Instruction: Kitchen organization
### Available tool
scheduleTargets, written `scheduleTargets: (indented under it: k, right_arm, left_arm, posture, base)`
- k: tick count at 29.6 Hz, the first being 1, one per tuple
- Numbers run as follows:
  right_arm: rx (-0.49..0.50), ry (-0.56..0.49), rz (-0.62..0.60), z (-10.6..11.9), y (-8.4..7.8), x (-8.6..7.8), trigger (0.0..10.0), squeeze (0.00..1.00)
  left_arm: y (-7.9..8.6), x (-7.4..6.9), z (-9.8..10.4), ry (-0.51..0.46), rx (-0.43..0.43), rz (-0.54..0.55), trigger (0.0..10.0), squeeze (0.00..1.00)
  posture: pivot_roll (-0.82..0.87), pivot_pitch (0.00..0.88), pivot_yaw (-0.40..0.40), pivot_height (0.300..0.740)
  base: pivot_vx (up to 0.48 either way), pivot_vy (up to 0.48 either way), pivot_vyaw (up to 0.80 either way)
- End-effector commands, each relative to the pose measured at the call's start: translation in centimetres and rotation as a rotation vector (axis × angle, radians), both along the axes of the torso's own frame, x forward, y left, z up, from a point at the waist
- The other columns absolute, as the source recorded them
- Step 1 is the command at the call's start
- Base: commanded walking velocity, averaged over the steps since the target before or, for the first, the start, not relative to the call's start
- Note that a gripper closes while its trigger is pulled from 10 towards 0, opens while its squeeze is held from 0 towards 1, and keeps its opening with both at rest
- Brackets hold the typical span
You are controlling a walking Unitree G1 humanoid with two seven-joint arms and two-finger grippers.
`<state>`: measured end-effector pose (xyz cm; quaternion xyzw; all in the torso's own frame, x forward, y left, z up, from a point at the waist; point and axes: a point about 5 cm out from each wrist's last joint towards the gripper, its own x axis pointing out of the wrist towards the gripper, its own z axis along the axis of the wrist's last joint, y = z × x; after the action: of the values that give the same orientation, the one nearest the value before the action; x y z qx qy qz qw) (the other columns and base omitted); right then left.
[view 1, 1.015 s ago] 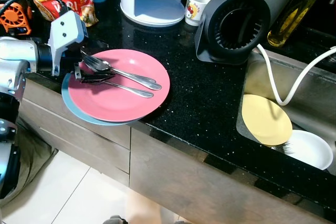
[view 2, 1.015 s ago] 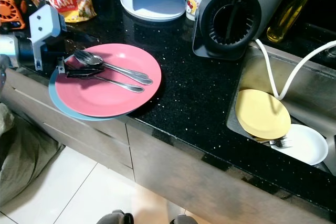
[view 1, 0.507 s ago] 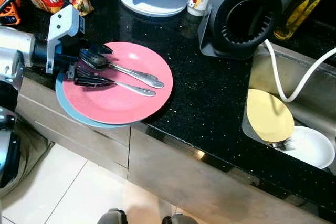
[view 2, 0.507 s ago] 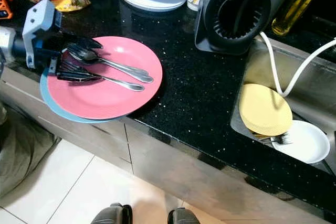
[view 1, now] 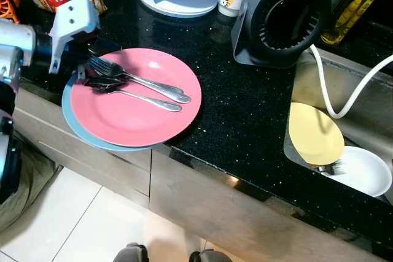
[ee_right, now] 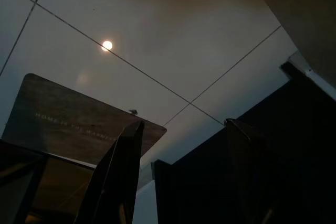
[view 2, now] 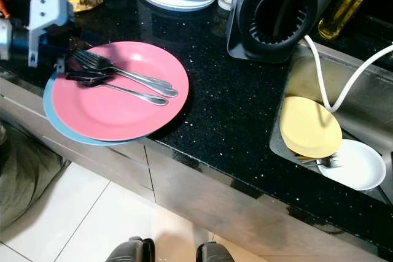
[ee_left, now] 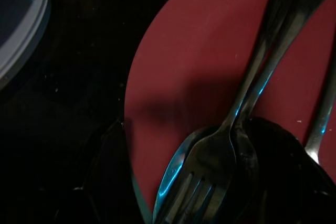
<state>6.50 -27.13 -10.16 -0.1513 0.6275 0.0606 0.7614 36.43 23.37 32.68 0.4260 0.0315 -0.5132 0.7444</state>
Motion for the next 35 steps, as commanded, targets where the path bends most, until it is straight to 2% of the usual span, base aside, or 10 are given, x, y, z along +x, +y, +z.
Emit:
scheduleTargets:
  k: [1, 8, 9, 10, 11, 20, 26, 35]
  right_arm:
    - [-0.011, 0.029, 0.000, -0.1, -0.2, -1.0, 10.0, 0.00]
    - [-0.007, 0.017, -0.009, -0.2, 0.2, -0.8, 10.0, 0.00]
    - [-0.006, 0.016, -0.012, -0.2, 0.2, -0.8, 10.0, 0.00]
    - [-0.006, 0.016, -0.014, -0.2, 0.3, -0.8, 10.0, 0.00]
    - [-0.004, 0.017, -0.018, -0.3, 0.3, -0.8, 10.0, 0.00]
    - [-0.003, 0.022, -0.033, -0.3, 0.4, -1.1, 10.0, 0.00]
    - [-0.002, 0.008, -0.041, -0.3, 0.5, -0.7, 10.0, 0.00]
    - [0.005, -0.017, -0.043, -0.3, 0.8, 0.2, 10.0, 0.00]
  left_arm:
    - [0.4, 0.2, -2.2, 0.091, 0.116, 0.031, 10.0, 0.00]
    - [-0.8, 0.5, -2.2, 0.153, 0.112, -0.027, 10.0, 0.00]
    - [-0.9, 0.4, -2.4, 0.170, 0.105, -0.037, 3.9, 0.00]
    - [-1.0, 0.5, -2.5, 0.180, 0.101, -0.042, 3.9, 0.00]
    - [-1.1, 0.4, -2.8, 0.209, 0.094, -0.053, 0.0, 0.00]
    - [-1.0, 0.2, -4.0, 0.282, 0.130, -0.087, 0.0, 0.00]
    - [-0.9, 0.1, -4.1, 0.277, 0.162, -0.084, 0.0, 0.00]
    - [-0.6, 0.1, -3.6, 0.255, 0.163, -0.074, 0.0, 0.00]
  posture:
    - [-0.02, 0.223, -0.096, 0.740]
    - [-0.03, 0.217, -0.073, 0.740]
    - [-0.03, 0.218, -0.070, 0.740]
    - [-0.03, 0.218, -0.070, 0.740]
    - [-0.04, 0.220, -0.067, 0.740]
    - [-0.04, 0.221, -0.062, 0.740]
    - [-0.04, 0.214, -0.059, 0.740]
    - [-0.02, 0.205, -0.058, 0.740]
  base:
    - [0.000, 0.000, 0.00]
    - [0.000, 0.000, 0.00]
    - [0.000, 0.000, 0.00]
    - [0.000, 0.000, 0.00]
    - [0.000, 0.000, 0.00]
    - [0.000, 0.000, 0.00]
    - [0.000, 0.000, 0.00]
    - [0.000, 0.000, 0.00]
